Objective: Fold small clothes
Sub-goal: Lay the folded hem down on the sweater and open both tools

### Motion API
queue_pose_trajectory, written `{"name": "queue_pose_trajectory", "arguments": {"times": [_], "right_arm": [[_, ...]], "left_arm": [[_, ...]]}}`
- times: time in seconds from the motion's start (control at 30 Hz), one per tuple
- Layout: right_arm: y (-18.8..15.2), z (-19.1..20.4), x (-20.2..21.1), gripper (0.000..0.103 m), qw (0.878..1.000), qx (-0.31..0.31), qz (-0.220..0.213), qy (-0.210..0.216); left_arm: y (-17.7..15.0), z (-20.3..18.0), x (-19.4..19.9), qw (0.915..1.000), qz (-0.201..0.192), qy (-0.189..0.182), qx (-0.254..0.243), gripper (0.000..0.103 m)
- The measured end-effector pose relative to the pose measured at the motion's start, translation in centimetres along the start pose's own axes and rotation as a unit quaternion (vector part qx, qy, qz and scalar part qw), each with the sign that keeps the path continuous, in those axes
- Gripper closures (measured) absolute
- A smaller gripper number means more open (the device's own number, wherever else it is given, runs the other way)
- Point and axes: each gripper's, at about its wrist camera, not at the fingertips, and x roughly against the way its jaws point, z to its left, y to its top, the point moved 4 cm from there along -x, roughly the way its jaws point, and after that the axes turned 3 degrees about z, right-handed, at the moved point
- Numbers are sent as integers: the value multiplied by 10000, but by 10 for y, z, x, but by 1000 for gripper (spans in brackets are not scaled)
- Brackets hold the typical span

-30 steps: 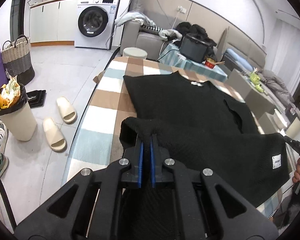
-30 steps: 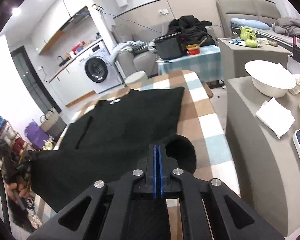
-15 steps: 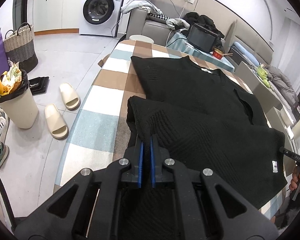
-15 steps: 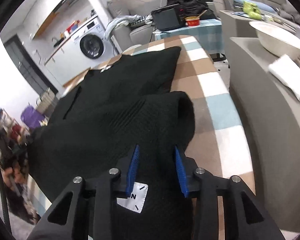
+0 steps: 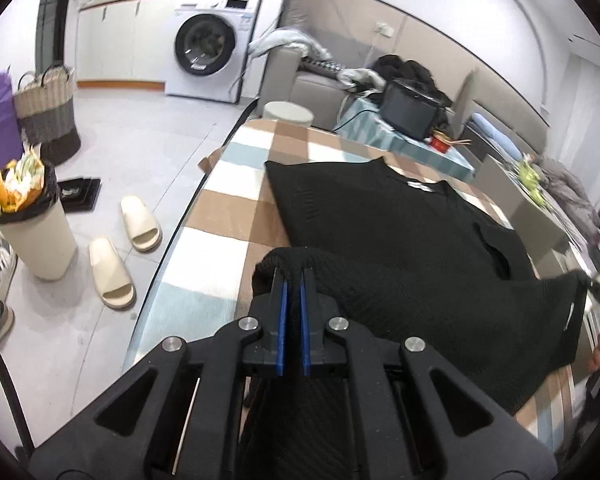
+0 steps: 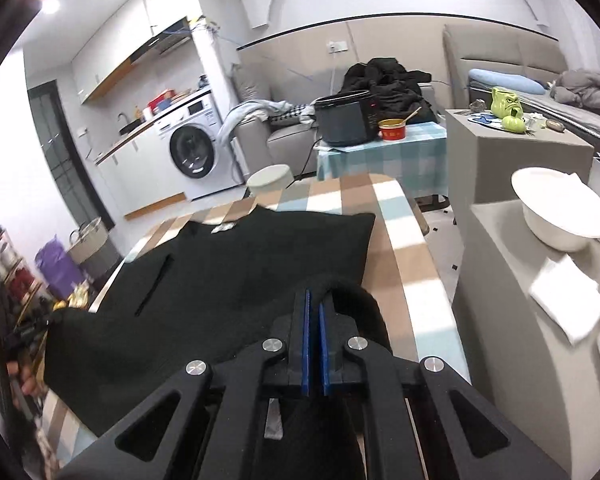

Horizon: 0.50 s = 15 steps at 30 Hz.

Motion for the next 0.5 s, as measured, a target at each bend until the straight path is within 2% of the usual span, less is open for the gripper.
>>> {"name": "queue_pose_trajectory", "arguments": {"times": [0.1,0.13,0.2,0.27,0.3,0.5], "right_arm": [[1,-1,-30,98,9993,-64,280,-251],[-3,-4,-40,91,9980,-73,535,-339],[-12,-9,-49,79,9953,-111,900,-330],[-21,-18,-45,67,9947,-172,978,-277],[-27,-24,-42,56,9937,-190,1064,-302],[-46,-30,-52,54,9897,-248,1406,-60]], "left_arm": [[-1,7,-30,9995,256,94,154,99],[-3,9,-36,9991,345,168,182,97],[-9,11,-42,9985,471,239,162,86],[-14,13,-43,9979,533,340,107,57],[-16,14,-44,9979,532,360,99,53],[-23,6,-64,9973,715,153,18,52]]}}
